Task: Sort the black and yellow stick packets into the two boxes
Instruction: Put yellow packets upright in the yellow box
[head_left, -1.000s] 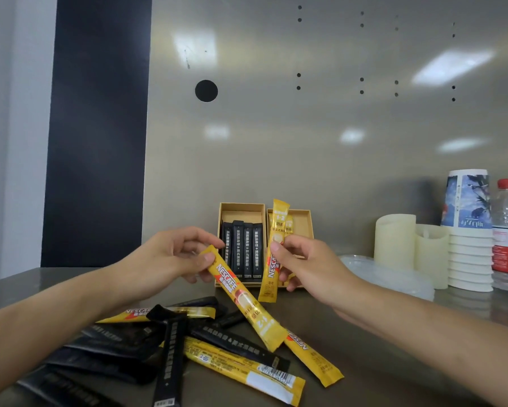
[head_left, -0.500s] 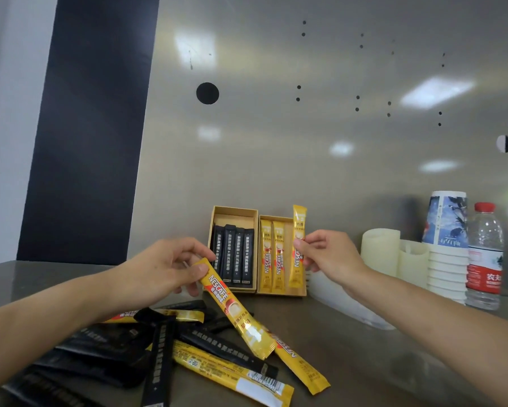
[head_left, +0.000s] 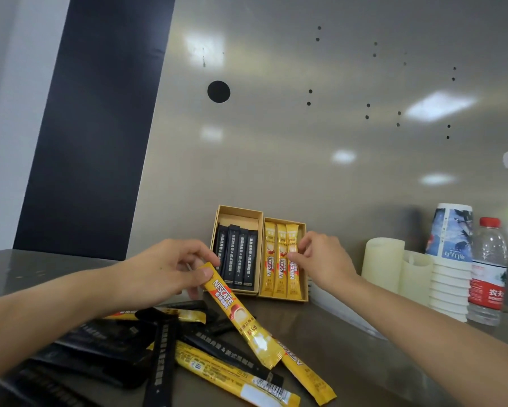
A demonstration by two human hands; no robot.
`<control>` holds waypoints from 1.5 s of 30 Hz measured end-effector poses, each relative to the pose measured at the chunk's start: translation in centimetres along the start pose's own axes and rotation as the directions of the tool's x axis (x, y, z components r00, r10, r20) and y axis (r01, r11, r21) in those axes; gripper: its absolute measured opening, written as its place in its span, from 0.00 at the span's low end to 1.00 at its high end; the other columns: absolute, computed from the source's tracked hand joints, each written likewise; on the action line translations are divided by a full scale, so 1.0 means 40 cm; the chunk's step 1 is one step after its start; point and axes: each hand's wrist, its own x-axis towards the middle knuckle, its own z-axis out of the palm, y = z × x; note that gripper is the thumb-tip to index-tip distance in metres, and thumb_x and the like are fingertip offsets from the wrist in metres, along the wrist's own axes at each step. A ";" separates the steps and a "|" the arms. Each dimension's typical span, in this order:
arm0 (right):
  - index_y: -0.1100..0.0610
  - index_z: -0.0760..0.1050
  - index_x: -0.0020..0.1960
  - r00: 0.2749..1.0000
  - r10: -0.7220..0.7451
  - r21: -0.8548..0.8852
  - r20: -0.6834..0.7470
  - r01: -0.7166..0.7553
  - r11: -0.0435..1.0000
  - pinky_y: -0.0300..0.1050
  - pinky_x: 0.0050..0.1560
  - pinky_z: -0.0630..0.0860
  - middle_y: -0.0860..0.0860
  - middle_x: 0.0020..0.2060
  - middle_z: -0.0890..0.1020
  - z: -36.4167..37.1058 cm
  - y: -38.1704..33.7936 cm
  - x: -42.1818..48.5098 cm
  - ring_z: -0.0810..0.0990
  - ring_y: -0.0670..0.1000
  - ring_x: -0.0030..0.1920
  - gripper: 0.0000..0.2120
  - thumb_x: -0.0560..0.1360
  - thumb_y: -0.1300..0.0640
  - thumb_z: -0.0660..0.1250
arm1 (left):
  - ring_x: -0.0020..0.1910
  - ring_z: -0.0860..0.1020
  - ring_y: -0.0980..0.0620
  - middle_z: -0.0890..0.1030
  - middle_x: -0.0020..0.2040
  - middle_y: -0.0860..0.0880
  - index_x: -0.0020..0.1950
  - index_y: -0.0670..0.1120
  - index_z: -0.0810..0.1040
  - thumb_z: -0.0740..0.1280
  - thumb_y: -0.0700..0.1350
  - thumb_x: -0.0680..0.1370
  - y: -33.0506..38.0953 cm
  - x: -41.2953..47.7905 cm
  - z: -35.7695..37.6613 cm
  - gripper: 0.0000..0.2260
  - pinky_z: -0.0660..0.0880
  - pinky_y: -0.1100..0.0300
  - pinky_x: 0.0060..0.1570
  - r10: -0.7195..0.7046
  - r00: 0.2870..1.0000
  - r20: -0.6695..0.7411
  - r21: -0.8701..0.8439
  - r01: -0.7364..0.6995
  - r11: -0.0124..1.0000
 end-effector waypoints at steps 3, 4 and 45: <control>0.49 0.77 0.49 0.999 -0.042 -0.122 -0.015 0.040 0.992 0.50 0.46 0.83 0.46 0.41 0.83 0.007 0.000 0.000 0.83 0.48 0.44 0.12 0.77 0.41 0.70 | 0.42 0.84 0.56 0.86 0.47 0.49 0.57 0.54 0.79 0.66 0.46 0.82 0.002 0.001 0.002 0.06 0.74 0.63 0.46 -0.001 1.000 0.011 0.018 0.001 1.000; 0.49 0.77 0.49 0.999 -0.047 -0.130 -0.013 0.045 0.991 0.50 0.46 0.83 0.46 0.41 0.84 0.009 0.000 0.000 0.84 0.47 0.44 0.12 0.77 0.41 0.69 | 0.42 0.84 0.56 0.86 0.46 0.50 0.57 0.54 0.79 0.66 0.46 0.82 0.002 0.001 0.003 0.06 0.74 0.62 0.47 -0.002 1.000 0.014 0.023 0.002 1.000; 0.54 0.81 0.50 0.823 -0.436 0.752 0.365 0.016 0.659 0.27 0.36 0.73 0.37 0.31 0.81 -0.072 -0.146 -0.280 0.79 0.35 0.34 0.07 0.80 0.51 0.67 | 0.37 0.80 0.57 0.84 0.38 0.55 0.48 0.49 0.85 0.70 0.53 0.76 0.079 -0.017 0.041 0.09 0.76 0.66 0.38 0.077 0.991 -0.111 -0.076 -0.086 0.993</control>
